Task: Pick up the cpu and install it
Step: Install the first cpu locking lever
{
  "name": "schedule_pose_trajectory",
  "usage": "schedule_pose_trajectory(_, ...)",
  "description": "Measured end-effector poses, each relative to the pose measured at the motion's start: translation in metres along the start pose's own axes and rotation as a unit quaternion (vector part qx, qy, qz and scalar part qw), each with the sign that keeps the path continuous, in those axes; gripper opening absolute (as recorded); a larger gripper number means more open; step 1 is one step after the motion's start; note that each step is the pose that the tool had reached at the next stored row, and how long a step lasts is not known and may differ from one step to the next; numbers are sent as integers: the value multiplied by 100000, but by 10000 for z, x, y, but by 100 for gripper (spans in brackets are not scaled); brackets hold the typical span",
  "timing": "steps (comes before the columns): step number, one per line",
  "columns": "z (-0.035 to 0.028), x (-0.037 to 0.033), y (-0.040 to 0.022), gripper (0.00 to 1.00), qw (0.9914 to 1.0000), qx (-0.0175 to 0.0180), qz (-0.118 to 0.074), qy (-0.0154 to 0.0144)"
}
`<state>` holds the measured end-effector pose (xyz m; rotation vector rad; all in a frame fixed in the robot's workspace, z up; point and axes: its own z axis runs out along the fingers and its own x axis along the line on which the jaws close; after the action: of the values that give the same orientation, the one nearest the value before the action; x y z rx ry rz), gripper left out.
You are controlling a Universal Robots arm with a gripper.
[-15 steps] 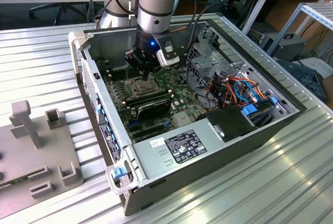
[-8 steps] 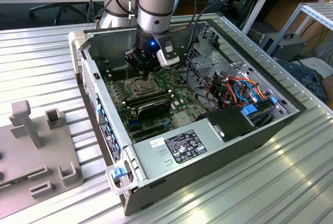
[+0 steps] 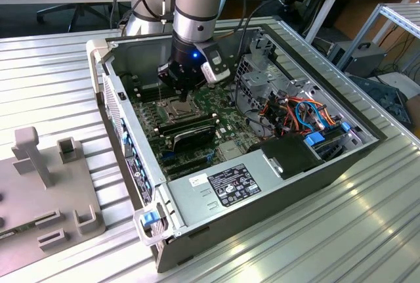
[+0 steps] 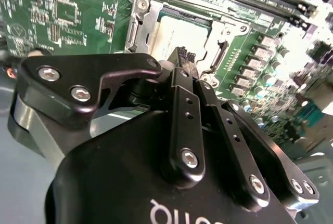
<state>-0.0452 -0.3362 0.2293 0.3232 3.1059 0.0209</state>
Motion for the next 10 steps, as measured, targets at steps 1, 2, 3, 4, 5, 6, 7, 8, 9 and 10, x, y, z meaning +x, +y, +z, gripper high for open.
schedule_pose_trajectory(1,0,0,0,11,99995,-16,-949,14)
schedule_pose_trajectory(2,1,0,0,11,99982,-34,-1904,27)
schedule_pose_trajectory(3,2,0,0,11,99951,-53,-3135,47)
schedule_pose_trajectory(4,3,0,0,11,99917,-66,-4082,62)
schedule_pose_trajectory(5,3,0,0,11,99841,-92,-5635,85)
schedule_pose_trajectory(6,4,0,0,11,99785,-112,-6560,98)
schedule_pose_trajectory(7,5,0,0,11,99713,-124,-7566,115)
schedule_pose_trajectory(8,6,0,-1,11,99601,-134,-8922,137)
schedule_pose_trajectory(9,7,0,-1,11,99506,-148,-9923,151)
schedule_pose_trajectory(10,8,0,-1,11,99406,-165,-10877,165)
